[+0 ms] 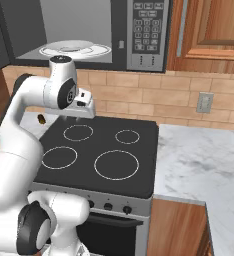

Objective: Pick the carrot from the counter and place it in the microwave.

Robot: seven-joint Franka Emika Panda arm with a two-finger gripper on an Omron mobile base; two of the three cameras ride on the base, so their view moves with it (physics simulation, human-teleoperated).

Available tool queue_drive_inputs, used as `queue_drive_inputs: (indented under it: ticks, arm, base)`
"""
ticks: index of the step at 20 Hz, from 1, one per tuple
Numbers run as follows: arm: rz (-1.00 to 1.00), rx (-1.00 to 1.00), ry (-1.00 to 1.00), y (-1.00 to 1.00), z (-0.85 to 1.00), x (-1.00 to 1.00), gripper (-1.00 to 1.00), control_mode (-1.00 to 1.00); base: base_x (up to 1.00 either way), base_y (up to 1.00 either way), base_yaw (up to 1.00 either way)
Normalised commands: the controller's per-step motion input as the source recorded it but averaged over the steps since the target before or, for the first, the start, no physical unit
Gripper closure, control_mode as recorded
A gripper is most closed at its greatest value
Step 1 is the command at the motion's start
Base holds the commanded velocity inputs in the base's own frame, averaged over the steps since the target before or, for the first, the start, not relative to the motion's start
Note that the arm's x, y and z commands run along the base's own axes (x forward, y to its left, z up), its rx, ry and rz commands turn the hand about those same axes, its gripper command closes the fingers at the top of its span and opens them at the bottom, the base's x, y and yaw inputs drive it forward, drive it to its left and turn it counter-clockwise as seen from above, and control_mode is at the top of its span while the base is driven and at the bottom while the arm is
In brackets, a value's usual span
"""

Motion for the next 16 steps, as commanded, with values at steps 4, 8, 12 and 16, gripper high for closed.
queue_drive_inputs:
  ticks: [4,8,12,16]
  arm:
    - [0.02,-0.04,0.0,0.01,-0.04,-0.25,-1.0,-1.0]
    - [0.16,-0.03,-0.15,0.54,-0.53,-0.74,-1.0,-1.0]
    - [0.32,0.0,-0.26,1.0,-0.28,-0.36,-1.0,-1.0]
    - [0.5,0.02,-0.25,1.0,-0.12,-0.01,-1.0,-1.0]
  base:
    - [0.0,0.0,0.0]
    - [0.0,0.0,0.0]
    - [0.0,0.0,0.0]
    - [0.0,0.0,0.0]
